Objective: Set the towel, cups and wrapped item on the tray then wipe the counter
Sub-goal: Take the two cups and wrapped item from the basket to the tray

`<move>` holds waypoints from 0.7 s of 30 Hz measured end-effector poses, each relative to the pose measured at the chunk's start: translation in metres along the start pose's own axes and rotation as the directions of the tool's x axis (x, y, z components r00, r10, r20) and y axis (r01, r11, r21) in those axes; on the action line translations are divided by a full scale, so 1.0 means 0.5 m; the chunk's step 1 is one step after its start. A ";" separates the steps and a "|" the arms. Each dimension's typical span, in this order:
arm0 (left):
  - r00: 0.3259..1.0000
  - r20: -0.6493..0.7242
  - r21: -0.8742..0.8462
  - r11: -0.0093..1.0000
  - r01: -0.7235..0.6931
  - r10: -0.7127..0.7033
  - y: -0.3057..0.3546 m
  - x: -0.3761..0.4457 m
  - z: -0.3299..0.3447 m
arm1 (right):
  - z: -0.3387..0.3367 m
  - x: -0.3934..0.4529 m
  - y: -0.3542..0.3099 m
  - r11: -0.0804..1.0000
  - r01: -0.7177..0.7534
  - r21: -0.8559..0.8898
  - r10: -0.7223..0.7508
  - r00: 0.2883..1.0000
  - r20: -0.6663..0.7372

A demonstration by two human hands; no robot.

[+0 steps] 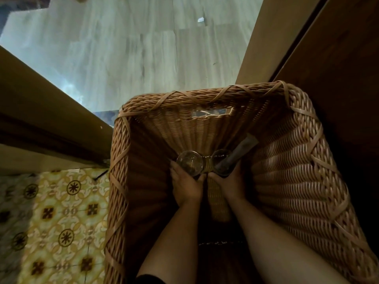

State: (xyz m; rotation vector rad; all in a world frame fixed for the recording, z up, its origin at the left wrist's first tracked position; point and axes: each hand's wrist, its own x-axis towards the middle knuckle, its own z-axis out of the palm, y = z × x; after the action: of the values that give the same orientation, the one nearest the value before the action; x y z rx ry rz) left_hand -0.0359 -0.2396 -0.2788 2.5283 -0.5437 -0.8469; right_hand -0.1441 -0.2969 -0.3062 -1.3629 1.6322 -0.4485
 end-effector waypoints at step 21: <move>0.997 0.074 -0.246 0.969 -0.012 0.031 0.053 -0.102 -0.120 | -0.143 -0.091 -0.094 0.982 0.043 -0.186 -0.015 0.989 0.147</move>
State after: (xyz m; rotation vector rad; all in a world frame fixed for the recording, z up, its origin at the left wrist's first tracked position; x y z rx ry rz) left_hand -0.0417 -0.2213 -0.1980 2.2698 -0.4586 -0.9452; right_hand -0.1784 -0.2899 -0.2160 -1.5246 1.5667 -0.2094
